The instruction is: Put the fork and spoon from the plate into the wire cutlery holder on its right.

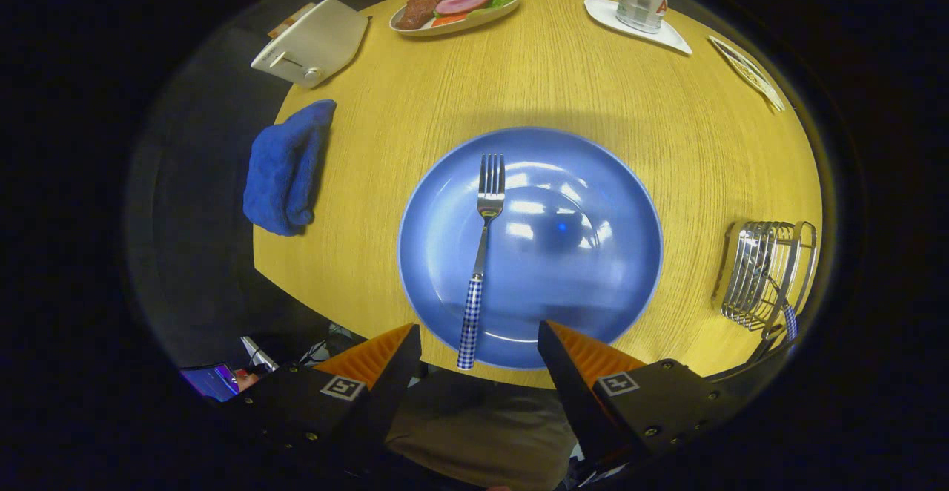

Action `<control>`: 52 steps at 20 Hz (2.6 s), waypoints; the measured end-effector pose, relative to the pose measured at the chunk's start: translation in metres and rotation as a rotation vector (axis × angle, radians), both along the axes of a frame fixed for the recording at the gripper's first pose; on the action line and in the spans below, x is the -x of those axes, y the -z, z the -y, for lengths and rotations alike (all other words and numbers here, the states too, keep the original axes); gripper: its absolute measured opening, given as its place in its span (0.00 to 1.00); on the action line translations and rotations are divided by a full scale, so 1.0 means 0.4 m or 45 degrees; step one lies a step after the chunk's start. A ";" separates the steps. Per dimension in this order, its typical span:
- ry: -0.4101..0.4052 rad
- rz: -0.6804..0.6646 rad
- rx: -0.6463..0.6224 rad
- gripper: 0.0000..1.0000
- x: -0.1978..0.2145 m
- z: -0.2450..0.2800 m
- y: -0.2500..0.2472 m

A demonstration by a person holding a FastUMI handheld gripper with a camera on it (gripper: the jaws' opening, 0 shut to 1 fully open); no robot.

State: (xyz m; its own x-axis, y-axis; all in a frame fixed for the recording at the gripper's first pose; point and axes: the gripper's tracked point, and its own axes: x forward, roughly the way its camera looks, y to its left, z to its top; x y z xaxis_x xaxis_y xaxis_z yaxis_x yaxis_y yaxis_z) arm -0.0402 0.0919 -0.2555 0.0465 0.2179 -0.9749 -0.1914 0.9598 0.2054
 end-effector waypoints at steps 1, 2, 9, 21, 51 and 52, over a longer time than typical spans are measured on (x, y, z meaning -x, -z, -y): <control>-0.009 -0.004 0.009 0.98 -0.001 -0.003 0.009; -0.016 -0.006 0.020 0.98 -0.003 -0.005 0.018; -0.031 -0.027 0.065 0.98 -0.018 -0.026 0.073; 0.044 -0.070 0.091 0.08 -0.020 -0.017 0.117; -0.283 -0.581 0.396 0.08 0.192 0.574 -0.377; -0.285 -0.592 0.423 0.09 0.182 0.602 -0.381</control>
